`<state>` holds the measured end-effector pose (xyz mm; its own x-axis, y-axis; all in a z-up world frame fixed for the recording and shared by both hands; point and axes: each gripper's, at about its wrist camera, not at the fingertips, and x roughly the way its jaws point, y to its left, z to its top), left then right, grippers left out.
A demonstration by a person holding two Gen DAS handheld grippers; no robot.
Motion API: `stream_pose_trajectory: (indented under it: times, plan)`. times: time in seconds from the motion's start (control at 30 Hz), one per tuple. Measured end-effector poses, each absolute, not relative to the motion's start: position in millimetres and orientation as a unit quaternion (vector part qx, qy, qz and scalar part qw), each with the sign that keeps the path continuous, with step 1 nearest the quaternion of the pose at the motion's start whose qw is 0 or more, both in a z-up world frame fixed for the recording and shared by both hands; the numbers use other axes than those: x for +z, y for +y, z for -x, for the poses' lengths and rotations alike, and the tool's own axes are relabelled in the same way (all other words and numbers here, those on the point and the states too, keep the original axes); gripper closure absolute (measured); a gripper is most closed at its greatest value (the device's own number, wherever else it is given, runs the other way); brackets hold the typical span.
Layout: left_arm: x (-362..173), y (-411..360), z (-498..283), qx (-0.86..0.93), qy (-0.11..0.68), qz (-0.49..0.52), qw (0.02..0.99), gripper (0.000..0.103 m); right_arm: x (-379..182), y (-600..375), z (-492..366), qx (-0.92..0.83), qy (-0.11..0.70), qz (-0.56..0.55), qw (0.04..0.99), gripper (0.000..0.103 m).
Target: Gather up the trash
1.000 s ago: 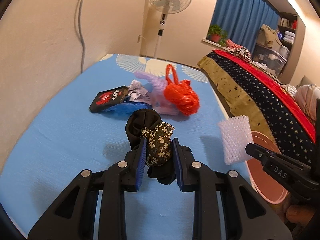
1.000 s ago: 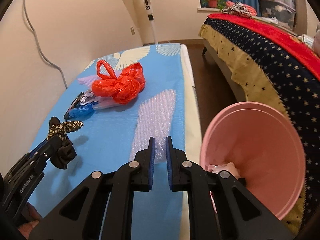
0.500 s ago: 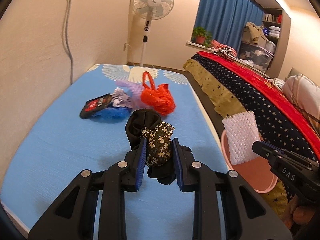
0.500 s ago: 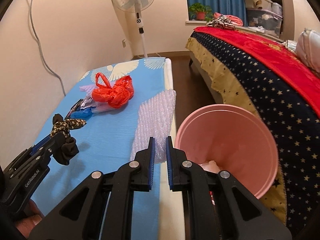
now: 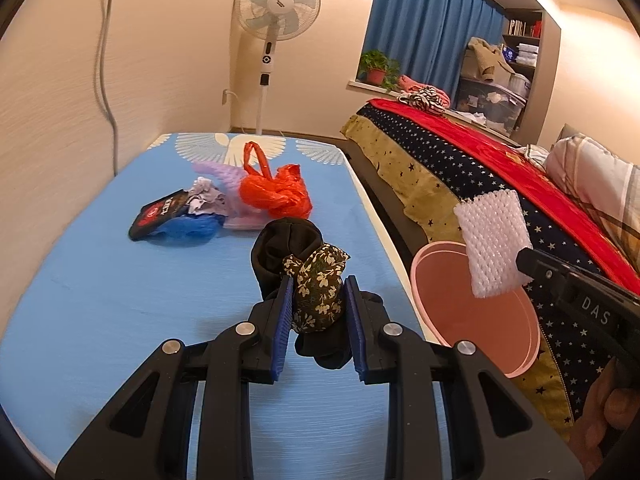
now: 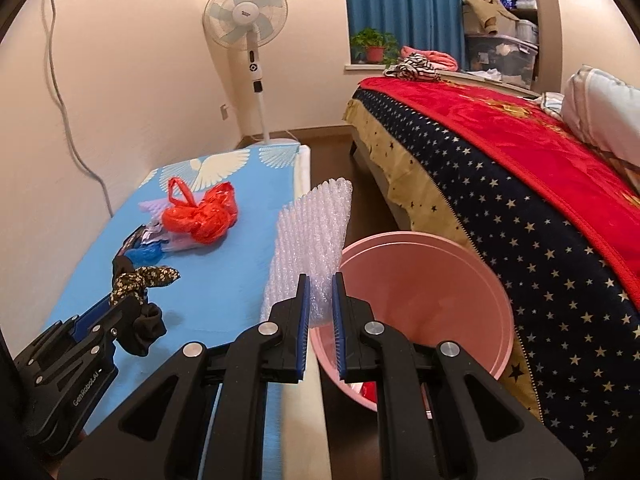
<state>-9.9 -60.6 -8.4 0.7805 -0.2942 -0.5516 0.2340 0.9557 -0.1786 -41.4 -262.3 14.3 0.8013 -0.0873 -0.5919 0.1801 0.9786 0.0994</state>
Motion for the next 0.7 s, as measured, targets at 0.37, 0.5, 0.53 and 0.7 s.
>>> stream_pose_trajectory:
  times: [0.37, 0.5, 0.53, 0.7]
  plan:
    - [-8, -76, 6, -0.156, 0.297, 0.051, 0.941, 0.078, 13, -289, 41, -0.118, 0.297, -0.089, 0.943, 0.092]
    - [-8, -86, 4, -0.165, 0.294, 0.048, 0.94, 0.078, 12, -299, 40, -0.136, 0.294, -0.088, 0.942, 0.092]
    - [-8, -88, 3, -0.167, 0.294, 0.048, 0.94, 0.078, 11, -302, 40, -0.14, 0.294, -0.089, 0.941, 0.092]
    - [-8, -101, -1, -0.178, 0.293, 0.045, 0.938, 0.078, 8, -314, 40, -0.16, 0.294, -0.093, 0.938, 0.091]
